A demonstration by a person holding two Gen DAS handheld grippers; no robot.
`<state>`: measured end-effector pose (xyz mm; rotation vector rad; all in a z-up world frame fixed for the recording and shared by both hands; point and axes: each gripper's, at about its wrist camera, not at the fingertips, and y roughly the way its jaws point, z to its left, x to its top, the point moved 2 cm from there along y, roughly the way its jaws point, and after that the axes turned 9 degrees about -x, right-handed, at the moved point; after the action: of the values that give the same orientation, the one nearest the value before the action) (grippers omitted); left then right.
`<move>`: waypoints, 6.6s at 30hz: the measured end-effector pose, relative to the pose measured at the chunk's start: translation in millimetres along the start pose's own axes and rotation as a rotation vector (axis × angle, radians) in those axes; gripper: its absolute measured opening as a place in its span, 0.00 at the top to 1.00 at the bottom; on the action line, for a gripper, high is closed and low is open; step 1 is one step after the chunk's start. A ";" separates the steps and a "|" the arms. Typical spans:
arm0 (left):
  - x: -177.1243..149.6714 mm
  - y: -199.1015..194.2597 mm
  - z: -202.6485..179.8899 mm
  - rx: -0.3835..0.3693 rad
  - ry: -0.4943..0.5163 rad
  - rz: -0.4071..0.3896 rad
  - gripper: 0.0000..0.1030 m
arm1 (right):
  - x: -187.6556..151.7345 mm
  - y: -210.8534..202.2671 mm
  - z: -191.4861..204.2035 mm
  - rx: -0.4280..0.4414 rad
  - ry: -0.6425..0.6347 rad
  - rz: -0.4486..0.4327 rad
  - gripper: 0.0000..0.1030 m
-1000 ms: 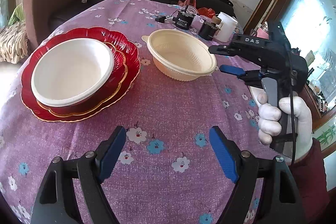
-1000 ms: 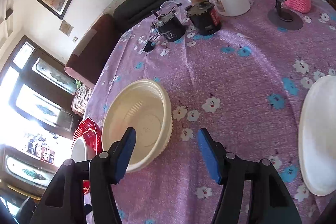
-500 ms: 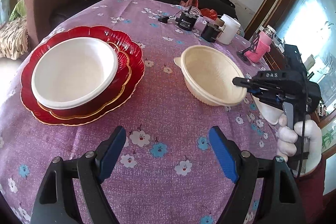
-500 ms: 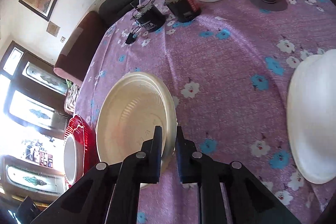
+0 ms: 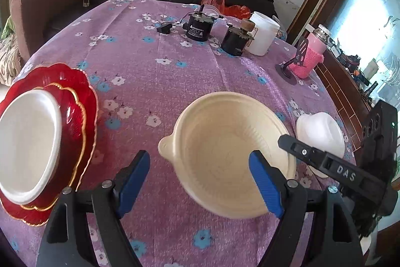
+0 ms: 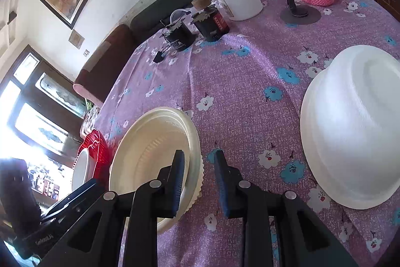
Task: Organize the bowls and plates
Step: 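Lift the cream bowl with the right gripper while the left gripper grasps its rim, then carry the cream bowl with both grippers toward the red plate stack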
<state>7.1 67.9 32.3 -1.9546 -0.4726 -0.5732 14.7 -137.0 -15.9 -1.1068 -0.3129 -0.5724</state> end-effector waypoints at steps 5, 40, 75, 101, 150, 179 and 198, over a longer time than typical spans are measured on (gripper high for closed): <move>16.0 27.3 0.5 0.039 -0.018 0.002 0.22 | -4.2 0.2 4.1 0.004 -0.032 -0.006 0.74; 0.4 59.5 5.5 0.011 0.045 -0.004 0.09 | -16.4 14.9 10.1 -0.078 -0.083 0.007 0.74; -6.1 15.0 -11.8 -0.020 0.042 -0.052 0.73 | -22.6 -25.2 36.1 -0.127 -0.140 -0.156 0.80; -49.4 -73.7 -10.2 0.066 0.063 -0.159 0.73 | -71.4 -76.3 81.1 -0.050 -0.187 -0.187 0.80; -62.9 -153.4 97.6 0.084 -0.139 -0.267 0.72 | -93.8 -45.6 199.9 -0.013 -0.416 -0.151 0.80; -29.7 -162.3 164.7 0.173 -0.200 -0.293 0.72 | -82.4 8.9 265.1 0.035 -0.459 -0.090 0.80; 15.0 -122.3 196.7 0.188 -0.202 -0.258 0.72 | -52.2 52.6 277.5 -0.008 -0.437 -0.066 0.78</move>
<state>-11.6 298.3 53.3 -1.7907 -0.8834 -0.4750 14.2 145.5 36.0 -1.2290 -0.7281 -0.3845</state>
